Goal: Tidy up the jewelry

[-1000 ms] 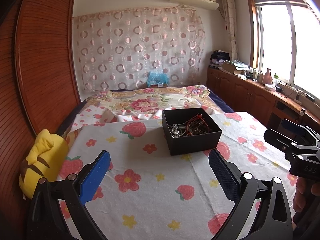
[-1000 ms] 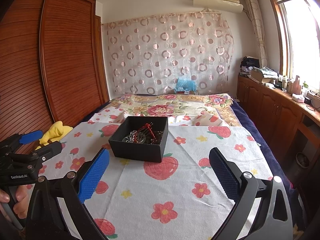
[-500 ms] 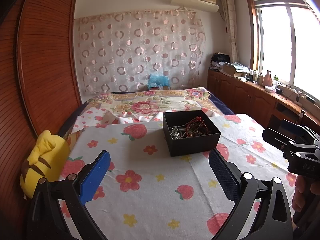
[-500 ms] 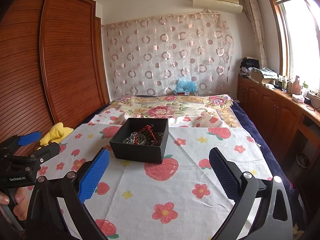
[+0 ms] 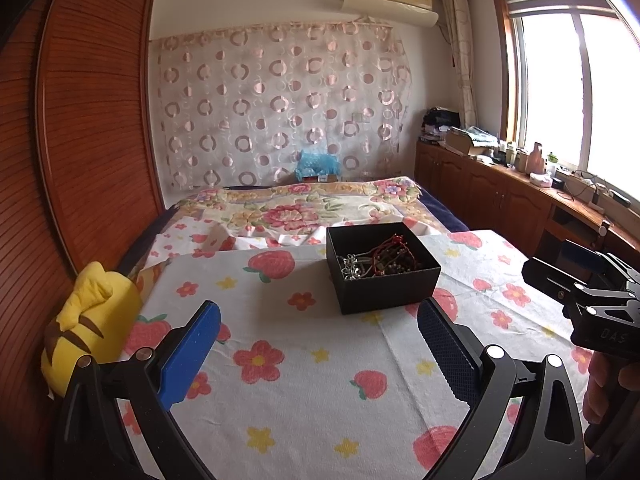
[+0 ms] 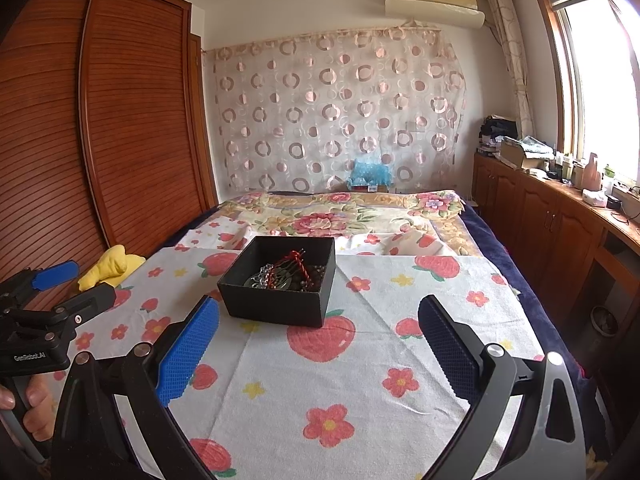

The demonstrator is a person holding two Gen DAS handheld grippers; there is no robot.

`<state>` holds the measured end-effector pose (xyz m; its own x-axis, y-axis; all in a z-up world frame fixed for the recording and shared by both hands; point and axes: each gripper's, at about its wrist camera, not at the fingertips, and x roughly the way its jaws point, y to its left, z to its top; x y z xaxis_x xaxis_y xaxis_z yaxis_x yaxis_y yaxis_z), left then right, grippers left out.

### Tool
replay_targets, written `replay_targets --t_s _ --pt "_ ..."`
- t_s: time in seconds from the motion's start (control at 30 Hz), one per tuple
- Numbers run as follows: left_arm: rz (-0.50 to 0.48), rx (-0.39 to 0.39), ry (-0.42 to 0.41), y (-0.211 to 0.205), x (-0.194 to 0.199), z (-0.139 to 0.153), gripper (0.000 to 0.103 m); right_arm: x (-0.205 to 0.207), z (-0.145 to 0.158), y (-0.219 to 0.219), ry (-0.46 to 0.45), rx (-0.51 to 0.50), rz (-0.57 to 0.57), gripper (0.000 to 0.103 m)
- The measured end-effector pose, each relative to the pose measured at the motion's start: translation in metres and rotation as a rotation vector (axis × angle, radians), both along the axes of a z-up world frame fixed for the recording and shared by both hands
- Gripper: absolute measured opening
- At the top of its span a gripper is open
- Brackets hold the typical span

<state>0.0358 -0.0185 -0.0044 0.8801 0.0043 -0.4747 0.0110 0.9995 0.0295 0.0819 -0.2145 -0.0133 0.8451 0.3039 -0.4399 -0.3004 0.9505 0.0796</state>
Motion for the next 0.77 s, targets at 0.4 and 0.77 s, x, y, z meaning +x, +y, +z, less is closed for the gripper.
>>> replay_targets --t_s 0.4,0.77 --pt "0.003 0.005 -0.004 -0.0008 -0.0007 0.0009 0.095 0.0000 -0.0013 0.0000 0.000 0.000 0.000 0.100" --pt "0.002 0.003 -0.005 0.0019 -0.0017 -0.0001 0.095 0.0004 -0.0017 -0.0001 -0.002 0.001 0.000 0.100"
